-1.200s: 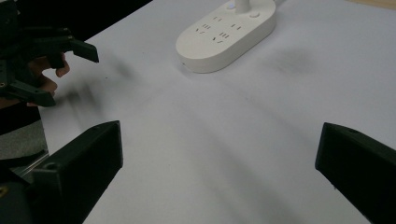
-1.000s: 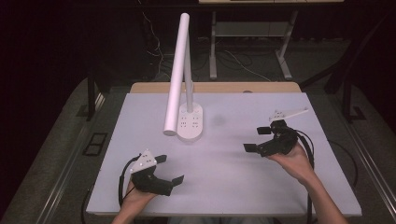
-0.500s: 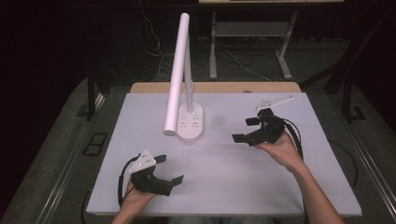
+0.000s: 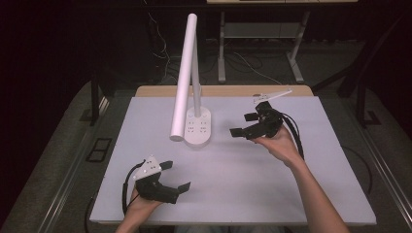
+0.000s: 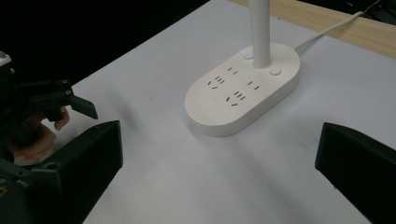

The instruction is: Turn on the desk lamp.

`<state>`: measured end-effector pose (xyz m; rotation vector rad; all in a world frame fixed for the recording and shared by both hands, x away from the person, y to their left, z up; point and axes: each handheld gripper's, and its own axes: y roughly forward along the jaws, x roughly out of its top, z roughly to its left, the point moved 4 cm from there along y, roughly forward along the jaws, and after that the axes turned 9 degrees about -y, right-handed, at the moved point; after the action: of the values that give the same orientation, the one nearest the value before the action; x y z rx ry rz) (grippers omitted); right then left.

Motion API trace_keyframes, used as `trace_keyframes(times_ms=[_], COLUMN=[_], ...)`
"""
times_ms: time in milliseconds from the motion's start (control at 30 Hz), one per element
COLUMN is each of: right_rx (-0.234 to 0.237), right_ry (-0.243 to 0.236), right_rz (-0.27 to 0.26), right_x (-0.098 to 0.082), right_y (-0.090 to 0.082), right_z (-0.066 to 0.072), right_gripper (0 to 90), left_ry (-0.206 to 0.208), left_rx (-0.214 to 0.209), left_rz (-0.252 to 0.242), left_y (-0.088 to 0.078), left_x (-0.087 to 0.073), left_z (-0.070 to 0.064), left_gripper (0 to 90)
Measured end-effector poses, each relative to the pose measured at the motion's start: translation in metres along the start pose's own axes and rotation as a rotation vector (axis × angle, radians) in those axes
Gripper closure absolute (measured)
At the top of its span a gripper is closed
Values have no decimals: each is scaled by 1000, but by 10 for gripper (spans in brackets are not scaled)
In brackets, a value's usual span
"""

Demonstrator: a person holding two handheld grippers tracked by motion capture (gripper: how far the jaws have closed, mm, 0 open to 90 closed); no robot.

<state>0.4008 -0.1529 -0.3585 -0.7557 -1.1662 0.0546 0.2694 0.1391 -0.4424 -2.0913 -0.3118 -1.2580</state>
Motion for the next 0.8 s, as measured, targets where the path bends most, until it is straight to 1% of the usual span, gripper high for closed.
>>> trace_keyframes(times_ms=[67, 167, 200, 333, 433, 700, 800], right_rx=[1, -3, -1, -2, -6, 1, 2], right_ry=[1, 2, 9, 6, 10, 27, 24], right_rz=[4, 10, 12, 11, 25, 13, 6], right_x=[1, 4, 4, 6, 8, 14, 17], right_y=[2, 10, 11, 16, 23, 38, 46], right_z=[-1, -3, -4, -6, -8, -14, -17], right_gripper=[5, 4, 5, 5, 5, 5, 5], left_ry=[0, 0, 1, -1, 1, 1, 2], left_rx=[0, 0, 0, -1, -2, -2, -2], left_rz=[0, -1, -1, -2, -2, -4, -6], left_y=[0, 0, 0, 0, -1, 0, 0], left_x=[0, 0, 0, 0, 0, 0, 0], left_z=[0, 0, 0, 0, 0, -1, -1], left_gripper=[0, 0, 0, 0, 0, 0, 0])
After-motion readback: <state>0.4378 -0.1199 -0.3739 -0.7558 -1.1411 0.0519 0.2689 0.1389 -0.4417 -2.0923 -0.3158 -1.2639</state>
